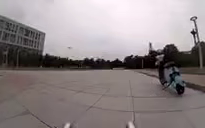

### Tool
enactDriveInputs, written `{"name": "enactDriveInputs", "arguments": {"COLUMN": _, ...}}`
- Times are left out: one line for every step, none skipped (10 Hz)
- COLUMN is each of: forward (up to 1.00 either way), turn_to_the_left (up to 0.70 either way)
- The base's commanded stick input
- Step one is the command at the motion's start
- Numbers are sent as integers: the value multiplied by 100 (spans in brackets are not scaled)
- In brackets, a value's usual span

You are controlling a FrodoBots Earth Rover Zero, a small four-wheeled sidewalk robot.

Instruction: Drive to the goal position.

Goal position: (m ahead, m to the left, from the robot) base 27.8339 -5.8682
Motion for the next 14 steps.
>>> {"name": "enactDriveInputs", "arguments": {"forward": 85, "turn_to_the_left": 0}}
{"name": "enactDriveInputs", "arguments": {"forward": 85, "turn_to_the_left": 0}}
{"name": "enactDriveInputs", "arguments": {"forward": 85, "turn_to_the_left": 0}}
{"name": "enactDriveInputs", "arguments": {"forward": 85, "turn_to_the_left": 0}}
{"name": "enactDriveInputs", "arguments": {"forward": 85, "turn_to_the_left": 0}}
{"name": "enactDriveInputs", "arguments": {"forward": 85, "turn_to_the_left": 0}}
{"name": "enactDriveInputs", "arguments": {"forward": 85, "turn_to_the_left": 0}}
{"name": "enactDriveInputs", "arguments": {"forward": 85, "turn_to_the_left": 0}}
{"name": "enactDriveInputs", "arguments": {"forward": 85, "turn_to_the_left": 0}}
{"name": "enactDriveInputs", "arguments": {"forward": 85, "turn_to_the_left": 0}}
{"name": "enactDriveInputs", "arguments": {"forward": 85, "turn_to_the_left": 0}}
{"name": "enactDriveInputs", "arguments": {"forward": 85, "turn_to_the_left": 0}}
{"name": "enactDriveInputs", "arguments": {"forward": 85, "turn_to_the_left": 0}}
{"name": "enactDriveInputs", "arguments": {"forward": 85, "turn_to_the_left": 0}}
